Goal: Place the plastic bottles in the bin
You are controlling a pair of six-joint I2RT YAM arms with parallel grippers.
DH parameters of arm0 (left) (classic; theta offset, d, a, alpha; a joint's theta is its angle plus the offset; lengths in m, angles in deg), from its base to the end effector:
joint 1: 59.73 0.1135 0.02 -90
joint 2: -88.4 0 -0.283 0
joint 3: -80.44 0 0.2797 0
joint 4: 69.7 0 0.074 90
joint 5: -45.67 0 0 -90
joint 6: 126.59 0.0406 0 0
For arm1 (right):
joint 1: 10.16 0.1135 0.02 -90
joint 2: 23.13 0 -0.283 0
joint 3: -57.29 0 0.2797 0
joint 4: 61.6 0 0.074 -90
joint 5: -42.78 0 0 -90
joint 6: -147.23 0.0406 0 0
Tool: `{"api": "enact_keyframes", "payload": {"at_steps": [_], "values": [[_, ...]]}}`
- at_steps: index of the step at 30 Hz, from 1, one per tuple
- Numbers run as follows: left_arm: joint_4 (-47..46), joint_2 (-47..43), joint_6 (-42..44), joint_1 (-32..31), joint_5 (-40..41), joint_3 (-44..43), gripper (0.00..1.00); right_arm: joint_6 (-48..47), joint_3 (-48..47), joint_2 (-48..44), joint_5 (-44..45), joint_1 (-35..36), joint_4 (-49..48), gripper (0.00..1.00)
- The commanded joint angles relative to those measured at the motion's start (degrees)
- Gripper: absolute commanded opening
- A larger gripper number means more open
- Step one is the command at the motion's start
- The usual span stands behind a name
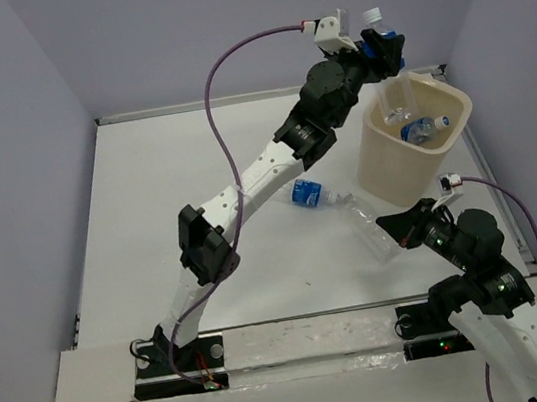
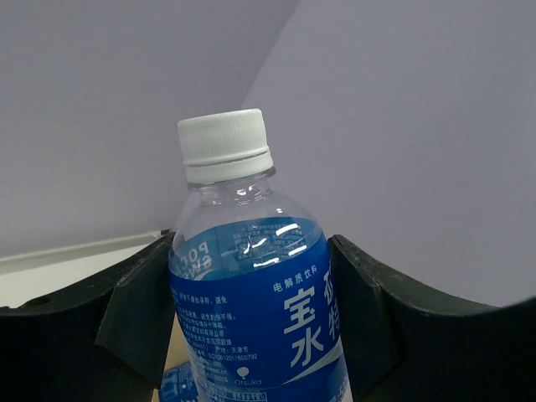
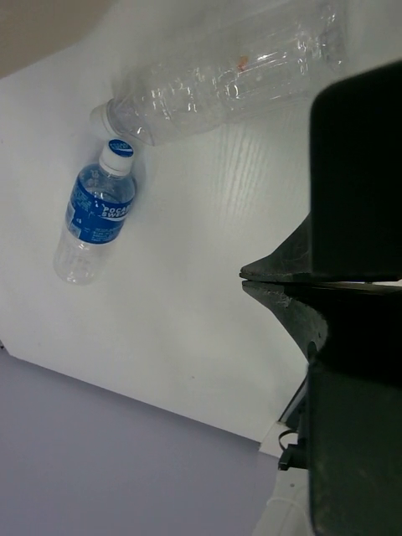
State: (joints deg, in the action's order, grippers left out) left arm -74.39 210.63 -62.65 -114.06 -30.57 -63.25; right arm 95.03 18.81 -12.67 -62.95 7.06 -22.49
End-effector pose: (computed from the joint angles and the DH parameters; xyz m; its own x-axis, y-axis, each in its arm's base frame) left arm 0.3187 -0.4274 0.5052 -0.0611 -0.6467 -0.7603 0.7099 0.5073 -0.4885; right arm 0.0919 0.0400 0.2745 -0.4756 0.4702 -0.7434 -0.3133 0.6991 0.6427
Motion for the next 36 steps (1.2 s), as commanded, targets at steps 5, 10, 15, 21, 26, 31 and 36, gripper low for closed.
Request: {"api": "enact_keyframes", "payload": {"at_steps": [5, 10, 15, 21, 26, 31, 36], "values": [[-15.52, 10.91, 9.18, -2.89, 5.94, -10.99, 0.30, -0.09, 0.07, -1.32, -4.05, -0.16, 0.26, 0.00], [-20.27, 15.84, 16.65, -5.35, 6.45, -11.60, 0.60, -0.45, -0.11, -1.14, -4.75, -0.16, -0.26, 0.00], [-20.54, 15.76, 22.89, -6.23, 7.60, -12.40, 0.98, -1.94, -0.72, 0.44, -3.44, -0.16, -0.27, 0.00], [-17.21, 1.57, 32.21, -6.23, 7.68, -1.99, 0.99, -2.38, 0.33, 1.93, -2.21, -0.16, -1.67, 0.00], [-15.97, -23.37, 26.63, -6.14, 16.81, 25.34, 0.99, -2.82, 1.83, 6.14, -2.55, -0.16, -4.83, 0.09], [-15.18, -44.60, 10.09, -6.06, 19.72, 63.06, 0.99, -5.02, 1.13, 11.42, -1.24, -0.16, -5.19, 0.37], [1.83, -56.29, -4.85, -4.92, 21.75, 80.20, 0.99, -5.54, 1.30, 16.59, -0.36, -0.16, -7.81, 0.79]]}}
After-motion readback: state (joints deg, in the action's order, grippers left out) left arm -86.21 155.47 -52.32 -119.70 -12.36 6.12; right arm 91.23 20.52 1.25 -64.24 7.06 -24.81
